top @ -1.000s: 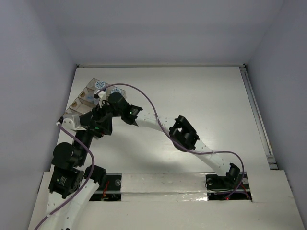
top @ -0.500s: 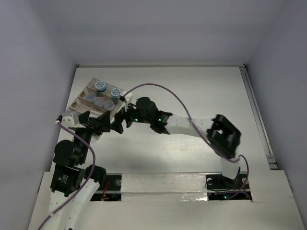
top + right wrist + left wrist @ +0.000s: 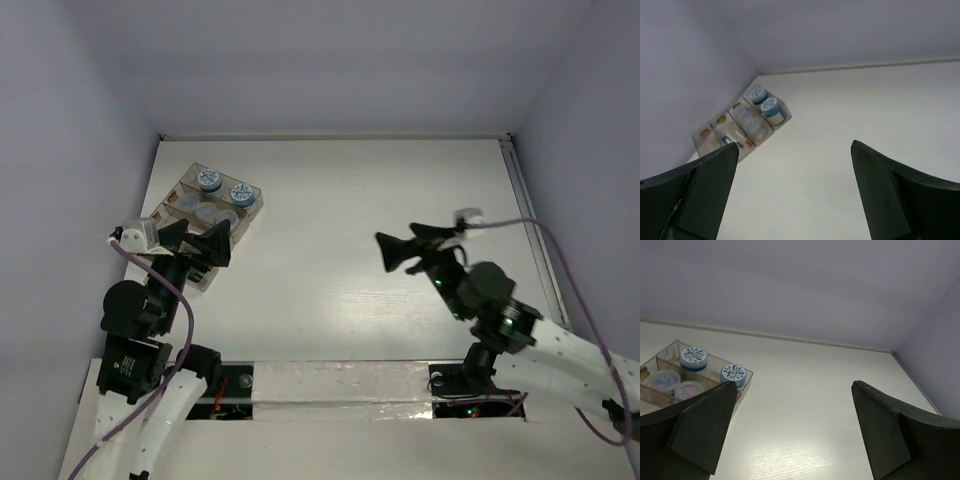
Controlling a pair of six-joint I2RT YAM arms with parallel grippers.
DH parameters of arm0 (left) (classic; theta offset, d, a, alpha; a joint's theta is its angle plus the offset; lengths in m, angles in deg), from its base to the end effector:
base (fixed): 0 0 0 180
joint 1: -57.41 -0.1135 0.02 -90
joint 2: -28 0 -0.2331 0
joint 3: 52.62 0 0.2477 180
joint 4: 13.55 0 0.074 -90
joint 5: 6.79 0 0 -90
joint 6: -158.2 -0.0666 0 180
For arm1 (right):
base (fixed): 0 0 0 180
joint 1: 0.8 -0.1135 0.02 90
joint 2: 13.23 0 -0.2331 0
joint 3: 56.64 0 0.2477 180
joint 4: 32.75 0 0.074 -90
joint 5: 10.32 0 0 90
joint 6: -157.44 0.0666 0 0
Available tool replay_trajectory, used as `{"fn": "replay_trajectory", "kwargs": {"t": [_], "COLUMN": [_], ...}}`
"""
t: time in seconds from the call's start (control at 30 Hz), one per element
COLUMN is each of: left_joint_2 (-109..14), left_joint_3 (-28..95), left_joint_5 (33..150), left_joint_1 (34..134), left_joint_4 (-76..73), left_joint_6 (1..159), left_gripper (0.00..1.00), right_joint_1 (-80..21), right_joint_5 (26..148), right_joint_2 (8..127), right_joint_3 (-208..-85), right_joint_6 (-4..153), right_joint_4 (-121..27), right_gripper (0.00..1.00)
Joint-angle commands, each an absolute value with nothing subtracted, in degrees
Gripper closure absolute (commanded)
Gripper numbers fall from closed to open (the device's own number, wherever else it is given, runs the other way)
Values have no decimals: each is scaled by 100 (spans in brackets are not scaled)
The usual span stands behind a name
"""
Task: Sort the stationery into containers
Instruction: Reset both arms
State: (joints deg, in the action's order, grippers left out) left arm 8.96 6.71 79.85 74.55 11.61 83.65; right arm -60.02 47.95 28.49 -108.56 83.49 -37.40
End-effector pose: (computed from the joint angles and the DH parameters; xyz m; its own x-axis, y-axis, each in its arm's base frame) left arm 0.1198 -0.0329 0.3864 0.1764 -0.3327 -0.9264 0.2979 0.9151 -0.2719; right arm 0.1426 0.1709 0.3251 -0.0804 0.3245 -0.9425 -0.4585 0.8275 0.3241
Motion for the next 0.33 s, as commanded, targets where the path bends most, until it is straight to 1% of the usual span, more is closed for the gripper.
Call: {"fn": "replay_trajectory", "kwargs": {"t": [0.0,0.03,0.07,0.1,0.13,0.2,0.3], "left_joint_2": [779,805,805,814,814,788,700], "left_joint_3": [947,869,807,745,623,508,367], "left_joint_5": [8180,8180,8180,8162,8215,8294,8294], "left_joint_1": [7428,7428,7428,7428,7428,7428,7428], "left_joint_4": [751,654,593,488,460,329,206], "left_joint_6": [8411,8446,8455,8472,8455,8438,8481], "left_gripper": [1,1,1,1,1,1,1], "right_joint_1": [-5995,-5995,-5995,-5995,-5995,-5995,-5995], "right_joint_5": [3363,3232,3178,3152,3143,3152,3143], "right_joint_2": [1309,696,690,194,6,-293,-59], "right_joint_3": [-10319,-10126,-10063,-10001,-9896,-9799,-9816], "right_joint_6": [8913,9158,9160,9361,9415,9468,9319], "right_joint_4": [-5059,-5481,-5485,-5816,-5915,-5986,-5793], "right_gripper": [0,0,0,0,0,0,0]}}
